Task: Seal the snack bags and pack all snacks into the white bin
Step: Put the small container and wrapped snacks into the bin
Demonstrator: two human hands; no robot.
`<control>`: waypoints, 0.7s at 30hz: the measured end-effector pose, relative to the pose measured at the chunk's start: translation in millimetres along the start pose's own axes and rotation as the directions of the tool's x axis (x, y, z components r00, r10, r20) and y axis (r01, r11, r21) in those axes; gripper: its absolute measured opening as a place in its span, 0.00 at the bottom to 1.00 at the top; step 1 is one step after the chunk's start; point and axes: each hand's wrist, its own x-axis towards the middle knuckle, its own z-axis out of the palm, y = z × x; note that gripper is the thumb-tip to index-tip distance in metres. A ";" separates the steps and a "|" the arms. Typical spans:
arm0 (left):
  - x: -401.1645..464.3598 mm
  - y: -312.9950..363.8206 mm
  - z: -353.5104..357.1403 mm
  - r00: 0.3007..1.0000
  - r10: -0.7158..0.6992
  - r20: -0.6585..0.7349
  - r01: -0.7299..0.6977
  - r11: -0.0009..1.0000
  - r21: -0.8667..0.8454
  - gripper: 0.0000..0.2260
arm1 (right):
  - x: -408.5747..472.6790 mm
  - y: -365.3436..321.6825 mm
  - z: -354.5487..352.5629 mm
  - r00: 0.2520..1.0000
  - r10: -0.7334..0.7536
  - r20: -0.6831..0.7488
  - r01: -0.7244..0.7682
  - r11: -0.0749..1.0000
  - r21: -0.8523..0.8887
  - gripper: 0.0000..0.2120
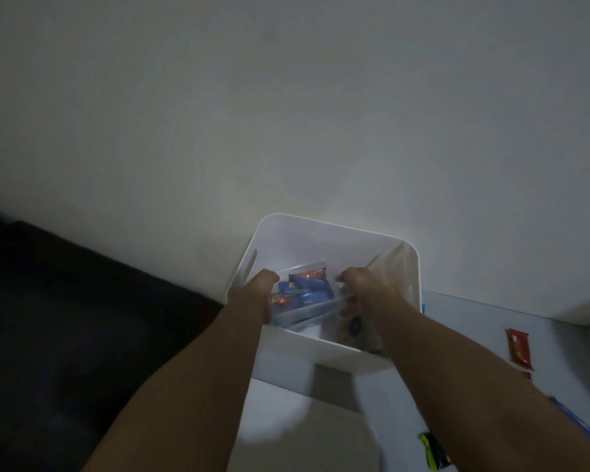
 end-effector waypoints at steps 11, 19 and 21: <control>9.6 1.8 28.0 0.858 0.509 0.067 -0.234 0.272 0.933 0.21 | -21.5 -2.1 -1.3 0.994 0.098 0.057 -0.100 0.994 0.039 0.19; 26.8 0.4 15.2 0.863 0.283 0.418 -0.382 -0.176 0.907 0.25 | 6.2 6.8 11.6 0.987 0.144 0.071 -0.152 0.980 0.127 0.41; 26.7 1.2 13.1 0.875 0.295 0.383 -0.334 -0.204 0.920 0.28 | 4.2 5.4 17.1 0.984 0.144 0.101 -0.159 0.973 0.169 0.41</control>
